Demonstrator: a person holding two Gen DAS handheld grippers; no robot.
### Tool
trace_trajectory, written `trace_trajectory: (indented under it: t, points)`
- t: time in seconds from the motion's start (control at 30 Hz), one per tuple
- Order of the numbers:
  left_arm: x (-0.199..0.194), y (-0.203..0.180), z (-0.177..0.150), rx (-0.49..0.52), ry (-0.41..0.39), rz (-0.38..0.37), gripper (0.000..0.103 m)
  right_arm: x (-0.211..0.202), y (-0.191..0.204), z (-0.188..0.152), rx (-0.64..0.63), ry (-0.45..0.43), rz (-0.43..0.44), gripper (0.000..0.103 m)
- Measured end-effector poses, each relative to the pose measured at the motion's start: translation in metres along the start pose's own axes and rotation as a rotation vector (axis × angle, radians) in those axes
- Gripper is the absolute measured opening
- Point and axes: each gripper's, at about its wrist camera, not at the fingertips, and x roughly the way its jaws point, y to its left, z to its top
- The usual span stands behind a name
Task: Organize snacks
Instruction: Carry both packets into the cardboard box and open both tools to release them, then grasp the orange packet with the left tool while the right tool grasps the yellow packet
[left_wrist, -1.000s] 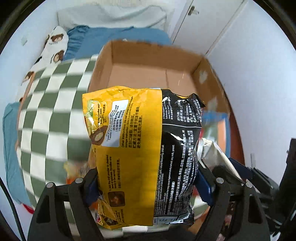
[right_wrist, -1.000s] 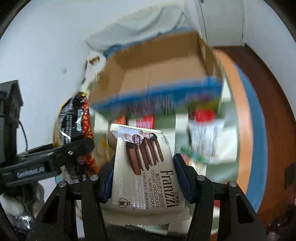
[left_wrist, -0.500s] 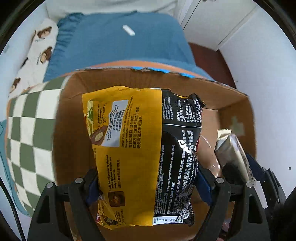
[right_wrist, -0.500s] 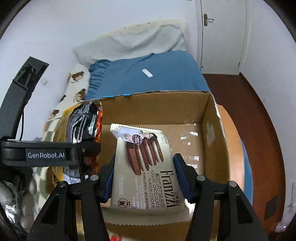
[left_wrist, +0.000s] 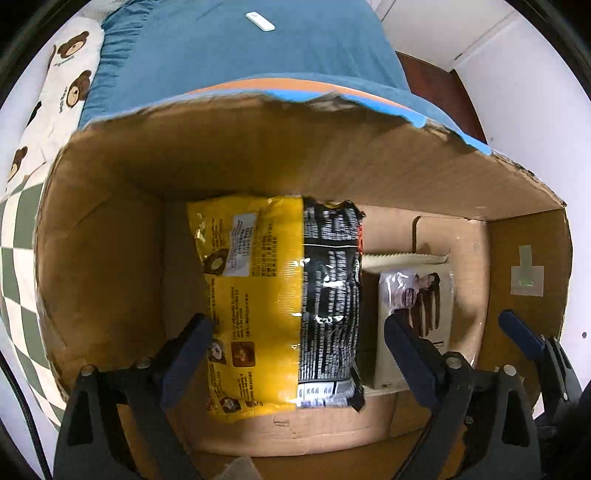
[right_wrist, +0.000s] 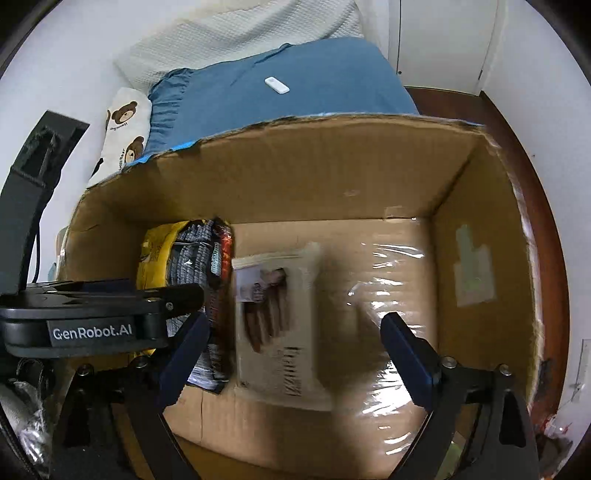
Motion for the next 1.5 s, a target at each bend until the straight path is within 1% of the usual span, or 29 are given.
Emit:
trace_trajectory:
  t: [0.13,0.17,0.2,0.3,0.37,0.47,0.6,0.7,0.87,1.0,1.07,1.13,1.17,1.2,1.23,1.27,1.3,1.37,1.47,1.5]
  points:
    - [-0.012,0.001,-0.009,-0.003,-0.027,0.016,0.095,-0.003,0.001,-0.001,-0.01,0.031,-0.027,0.096]
    - [-0.008,0.002,-0.023,0.001,-0.034,0.023,0.095,-0.007,0.005,-0.005,-0.006,0.036,-0.027,0.096]
    - [-0.012,0.004,-0.029,0.007,-0.042,0.03,0.095,-0.008,0.004,-0.005,-0.002,0.041,-0.03,0.096]
    - [-0.023,0.007,-0.043,0.023,-0.067,0.056,0.095,-0.023,0.013,-0.02,-0.003,0.047,-0.041,0.096]
    - [-0.034,0.008,-0.053,0.019,-0.086,0.058,0.095,-0.038,0.02,-0.035,-0.006,0.05,-0.043,0.096]
    - [-0.048,0.01,-0.069,0.014,-0.117,0.055,0.095,-0.055,0.023,-0.045,-0.009,0.039,-0.044,0.096]
    - [-0.072,0.008,-0.096,0.003,-0.167,0.047,0.095,-0.078,0.026,-0.059,-0.013,0.015,-0.044,0.096]
    - [-0.092,0.012,-0.102,0.004,-0.205,0.04,0.095,-0.096,0.029,-0.07,-0.02,-0.01,-0.039,0.096]
    - [-0.123,0.014,-0.127,0.013,-0.277,0.022,0.095,-0.135,0.037,-0.093,-0.04,-0.072,-0.029,0.096]
    - [-0.152,0.018,-0.154,-0.004,-0.334,-0.024,0.095,-0.168,0.044,-0.113,-0.039,-0.13,0.001,0.096]
    - [-0.161,0.02,-0.169,-0.016,-0.358,-0.031,0.095,-0.182,0.045,-0.126,-0.033,-0.157,0.026,0.096]
    - [-0.167,0.027,-0.192,-0.04,-0.384,-0.029,0.095,-0.193,0.045,-0.141,-0.017,-0.174,0.066,0.096]
    - [-0.167,0.033,-0.205,-0.059,-0.388,-0.022,0.095,-0.196,0.045,-0.153,-0.008,-0.182,0.092,0.09]
    - [-0.164,0.041,-0.218,-0.085,-0.391,-0.011,0.095,-0.197,0.045,-0.163,-0.004,-0.185,0.11,0.076]
    - [-0.16,0.049,-0.231,-0.107,-0.386,0.001,0.095,-0.194,0.046,-0.175,0.001,-0.178,0.121,0.068]
    - [-0.154,0.059,-0.244,-0.129,-0.372,0.009,0.095,-0.19,0.045,-0.187,0.01,-0.161,0.136,0.064]
    - [-0.145,0.07,-0.258,-0.157,-0.346,0.013,0.095,-0.183,0.044,-0.198,0.025,-0.138,0.159,0.064]
    - [-0.117,0.097,-0.289,-0.234,-0.262,0.006,0.095,-0.166,0.041,-0.222,0.056,-0.075,0.199,0.064]
    - [-0.07,0.136,-0.329,-0.36,-0.126,-0.042,0.095,-0.138,0.039,-0.259,0.115,0.027,0.256,0.064]
    - [-0.056,0.146,-0.34,-0.397,-0.092,-0.056,0.095,-0.129,0.039,-0.269,0.131,0.057,0.266,0.064]
